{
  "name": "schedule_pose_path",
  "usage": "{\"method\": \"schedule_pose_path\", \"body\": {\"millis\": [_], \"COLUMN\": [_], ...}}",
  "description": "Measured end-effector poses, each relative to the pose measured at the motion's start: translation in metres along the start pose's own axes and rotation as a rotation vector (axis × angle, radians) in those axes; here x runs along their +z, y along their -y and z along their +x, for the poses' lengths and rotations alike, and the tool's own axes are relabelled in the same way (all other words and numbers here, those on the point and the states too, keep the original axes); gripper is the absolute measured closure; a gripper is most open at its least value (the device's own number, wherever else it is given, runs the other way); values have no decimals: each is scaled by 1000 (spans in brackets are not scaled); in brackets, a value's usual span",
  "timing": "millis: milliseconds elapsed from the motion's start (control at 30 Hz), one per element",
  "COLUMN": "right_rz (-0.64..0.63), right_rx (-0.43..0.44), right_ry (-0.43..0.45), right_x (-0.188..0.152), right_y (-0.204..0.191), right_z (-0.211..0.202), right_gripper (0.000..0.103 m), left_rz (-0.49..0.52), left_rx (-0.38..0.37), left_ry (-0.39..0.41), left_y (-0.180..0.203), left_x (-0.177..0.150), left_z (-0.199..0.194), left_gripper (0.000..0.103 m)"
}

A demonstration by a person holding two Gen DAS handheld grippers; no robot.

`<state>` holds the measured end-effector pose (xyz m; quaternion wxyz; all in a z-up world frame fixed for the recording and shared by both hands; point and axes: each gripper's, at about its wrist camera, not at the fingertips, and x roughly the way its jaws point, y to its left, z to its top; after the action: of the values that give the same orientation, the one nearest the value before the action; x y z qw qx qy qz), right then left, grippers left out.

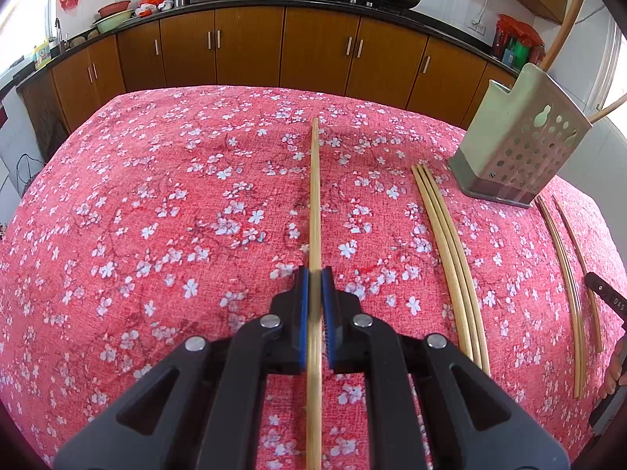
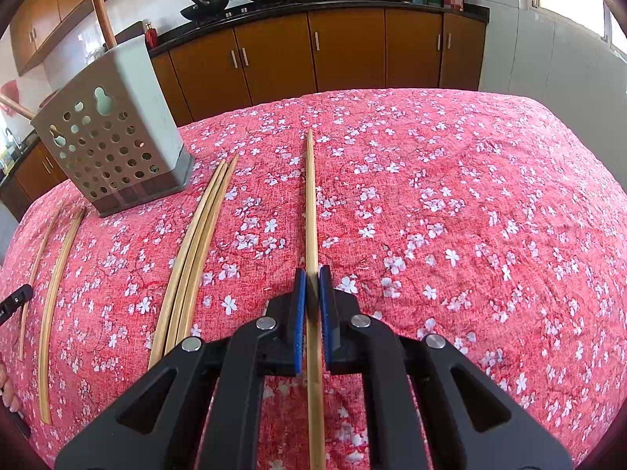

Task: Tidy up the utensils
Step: 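Lift both held chopsticks and carry them up toward the holder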

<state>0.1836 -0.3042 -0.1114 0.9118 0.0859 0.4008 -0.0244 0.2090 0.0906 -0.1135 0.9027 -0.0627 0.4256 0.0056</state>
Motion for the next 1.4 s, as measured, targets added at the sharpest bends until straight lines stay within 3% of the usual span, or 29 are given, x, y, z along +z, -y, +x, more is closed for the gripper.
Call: {"method": "schedule_pose_path", "body": {"millis": [833, 967, 1200, 1267, 1400], "right_rz": [0, -50, -46, -37, -21], "right_rx": [0, -7, 8, 4, 22], "right_ry": [1, -4, -4, 16, 137], "right_x": [0, -10, -21, -17, 4], "right_y": [0, -6, -2, 0, 1], "right_z": [-1, -9, -19, -26, -63], "right_gripper": [95, 95, 95, 95, 95], "left_rz": [-2, 73, 119, 120, 106], "left_rx": [-8, 31, 52, 52, 25], "left_ry": [3, -6, -7, 1, 98], "left_y": [0, 8, 15, 16, 17], "left_x": [-1, -9, -21, -18, -2], "left_z": [-1, -7, -14, -19, -56], "left_gripper": [92, 92, 95, 95, 95]}}
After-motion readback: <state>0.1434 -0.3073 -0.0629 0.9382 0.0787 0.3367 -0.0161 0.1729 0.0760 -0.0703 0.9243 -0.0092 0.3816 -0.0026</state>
